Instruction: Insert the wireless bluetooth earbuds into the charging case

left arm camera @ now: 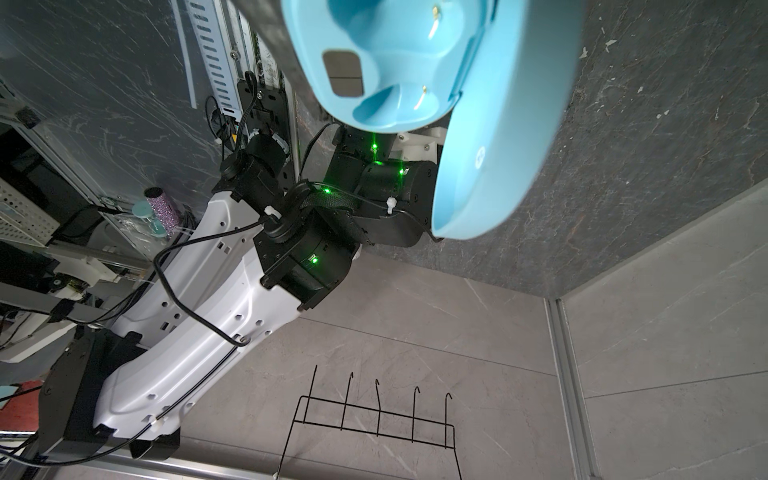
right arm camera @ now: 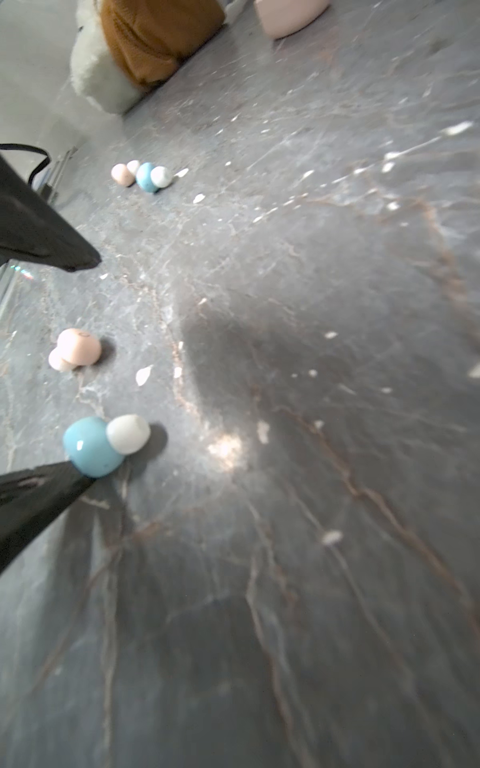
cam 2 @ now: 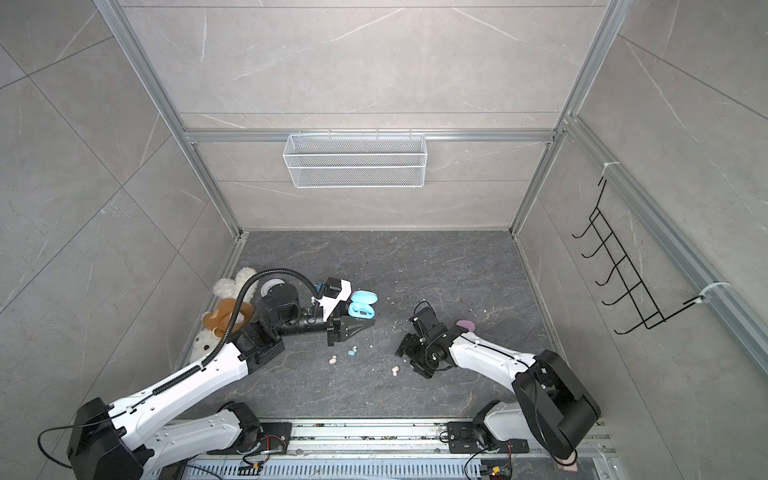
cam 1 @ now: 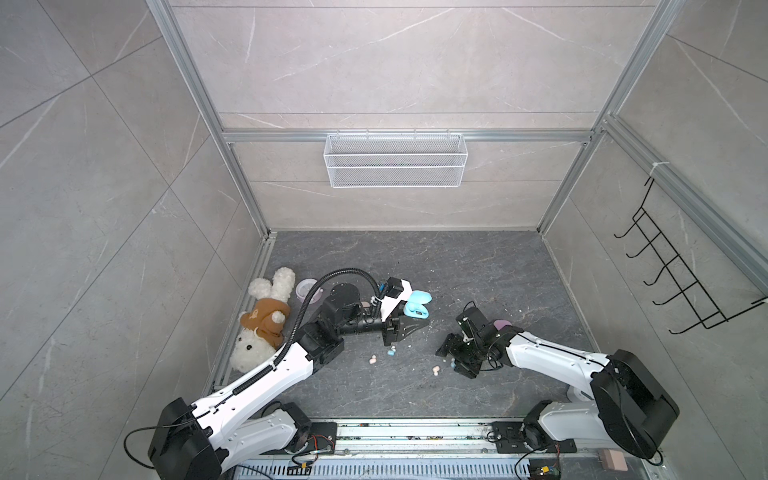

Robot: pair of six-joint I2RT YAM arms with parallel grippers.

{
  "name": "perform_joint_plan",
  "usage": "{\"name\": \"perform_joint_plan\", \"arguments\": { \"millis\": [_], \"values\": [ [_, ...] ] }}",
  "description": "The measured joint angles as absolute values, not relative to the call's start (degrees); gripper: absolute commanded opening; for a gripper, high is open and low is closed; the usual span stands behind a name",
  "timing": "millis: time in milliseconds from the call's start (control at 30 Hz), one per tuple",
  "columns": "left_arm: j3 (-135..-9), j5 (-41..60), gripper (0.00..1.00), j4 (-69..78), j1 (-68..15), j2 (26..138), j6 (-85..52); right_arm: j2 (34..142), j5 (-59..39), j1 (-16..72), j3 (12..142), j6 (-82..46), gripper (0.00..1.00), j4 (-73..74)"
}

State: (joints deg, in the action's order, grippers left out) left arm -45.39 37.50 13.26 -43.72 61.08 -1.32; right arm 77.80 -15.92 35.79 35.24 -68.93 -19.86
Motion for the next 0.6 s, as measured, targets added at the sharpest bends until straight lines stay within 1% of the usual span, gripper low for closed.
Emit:
{"name": "perform_joint_plan", "arguments": {
  "millis": [600],
  "values": [
    [-45.3, 36.9, 0.27, 12.2, -43.4, 60.6, -1.3, 82.3, -13.5, 35.8, 40.4, -69.9, 0.74, -18.1]
  ]
}}
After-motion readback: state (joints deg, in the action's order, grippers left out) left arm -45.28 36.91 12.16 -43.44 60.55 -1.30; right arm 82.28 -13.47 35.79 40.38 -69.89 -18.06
